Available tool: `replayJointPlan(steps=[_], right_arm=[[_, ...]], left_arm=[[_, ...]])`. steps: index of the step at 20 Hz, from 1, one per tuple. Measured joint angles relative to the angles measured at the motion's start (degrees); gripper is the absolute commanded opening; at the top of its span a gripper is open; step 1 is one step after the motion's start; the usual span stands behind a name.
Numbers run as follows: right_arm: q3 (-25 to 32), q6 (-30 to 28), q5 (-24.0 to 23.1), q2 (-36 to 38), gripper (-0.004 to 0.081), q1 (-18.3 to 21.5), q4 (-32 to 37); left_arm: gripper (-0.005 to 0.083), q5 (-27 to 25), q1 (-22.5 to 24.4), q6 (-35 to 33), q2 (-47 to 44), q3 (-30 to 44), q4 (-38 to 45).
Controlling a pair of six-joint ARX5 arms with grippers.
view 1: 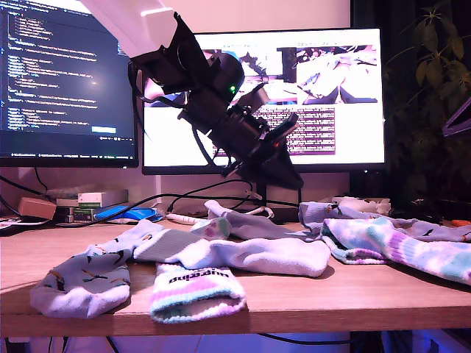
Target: Pair up the socks based on colour and pattern, by placing them on top of one another
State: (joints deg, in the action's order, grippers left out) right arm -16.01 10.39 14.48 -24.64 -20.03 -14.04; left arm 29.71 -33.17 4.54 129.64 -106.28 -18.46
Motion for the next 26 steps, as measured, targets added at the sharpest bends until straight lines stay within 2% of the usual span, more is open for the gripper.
replayJointPlan(steps=[3,7,10,14,20,26], right_arm=[[0.00,0.00,0.02,0.00,-0.0012,0.00,0.02],[0.00,0.00,0.02,0.00,-0.0011,0.00,0.22],[0.00,0.00,0.26,-0.02,-0.0012,0.02,0.31],[0.00,0.00,0.39,-0.02,-0.0011,0.02,0.33],[0.00,0.00,0.39,-0.02,-0.0012,0.00,1.09],[0.00,0.00,0.39,-0.02,-0.0012,0.00,1.55]], left_arm=[[0.0408,-0.15,0.44,8.33,0.13,-0.02,0.09],[0.0407,-0.20,0.66,12.09,1.46,-0.04,3.23],[0.0387,0.83,0.63,17.68,3.41,-0.11,6.45],[0.0387,0.55,0.63,19.56,5.11,-0.11,6.54],[0.0334,2.01,0.39,20.90,5.11,-0.44,6.91],[0.0244,0.04,-2.10,20.90,5.11,-0.96,7.32]])
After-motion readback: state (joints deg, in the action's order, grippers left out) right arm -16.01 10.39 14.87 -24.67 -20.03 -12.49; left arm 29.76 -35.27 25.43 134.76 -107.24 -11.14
